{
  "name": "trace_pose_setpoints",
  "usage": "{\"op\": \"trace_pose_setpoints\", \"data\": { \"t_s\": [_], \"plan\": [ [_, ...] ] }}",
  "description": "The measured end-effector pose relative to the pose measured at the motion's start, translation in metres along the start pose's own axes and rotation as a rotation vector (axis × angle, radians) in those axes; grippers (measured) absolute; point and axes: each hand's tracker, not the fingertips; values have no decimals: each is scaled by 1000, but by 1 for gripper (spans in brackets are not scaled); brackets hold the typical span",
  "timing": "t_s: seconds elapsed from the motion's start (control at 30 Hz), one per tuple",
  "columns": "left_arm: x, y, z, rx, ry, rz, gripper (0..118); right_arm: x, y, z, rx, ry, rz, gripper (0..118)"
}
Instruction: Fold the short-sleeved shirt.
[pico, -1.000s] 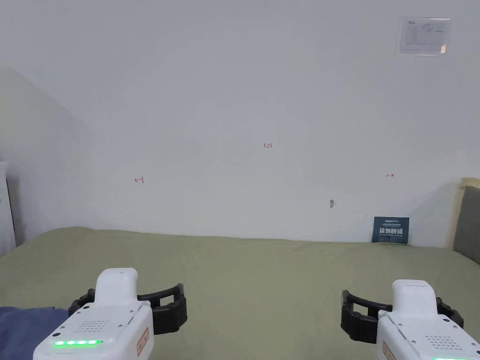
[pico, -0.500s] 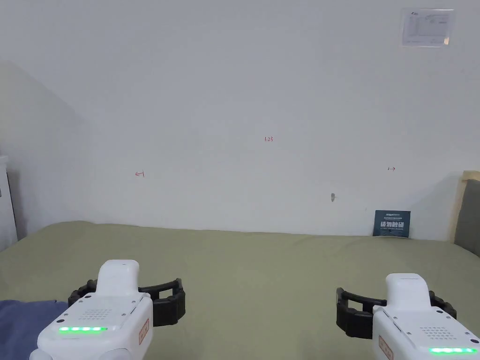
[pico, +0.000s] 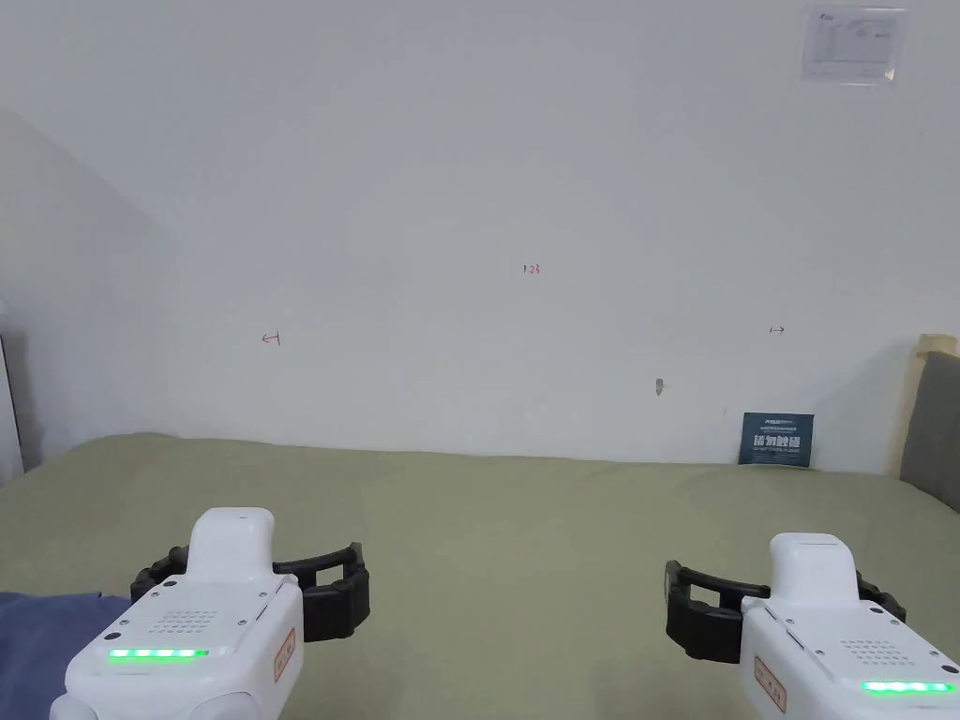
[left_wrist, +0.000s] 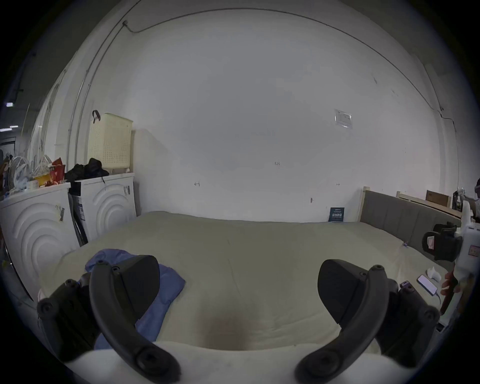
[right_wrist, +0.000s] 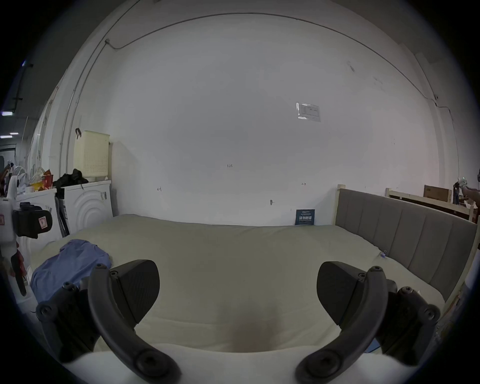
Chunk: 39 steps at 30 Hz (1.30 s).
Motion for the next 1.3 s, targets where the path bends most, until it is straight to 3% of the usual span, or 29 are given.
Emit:
{"op": "trace_pose_setpoints", "data": {
  "t_s": [0.27,0.3,0.33,0.37,0.4,0.43,0.5,0.57,0.8,1.3],
  "plan": [
    [-3,-3,-6,24,-1,-11,118,6,0,2,-30,-21,-7,117],
    [-4,-4,-7,20,1,-25,118,6,0,4,-44,-37,-7,114],
    [-7,-5,-7,29,-11,-34,111,7,0,6,-50,-41,-4,102],
    [2,-6,4,44,-24,-45,81,7,0,7,-52,-46,3,58],
    [3,-8,5,52,-24,-48,37,6,0,7,-61,-56,16,10],
    [4,-9,3,55,1,-63,1,6,-1,5,-71,-65,22,0],
    [9,-12,7,50,71,-75,1,5,-5,7,-72,-67,28,0],
    [2,-12,7,20,7,-42,1,2,-4,8,-87,-34,35,0],
    [-16,1,35,44,85,-27,1,-34,7,2,-70,53,56,0],
    [-147,1,156,28,510,55,1,-235,18,-7,-24,539,58,0]
  ]
}}
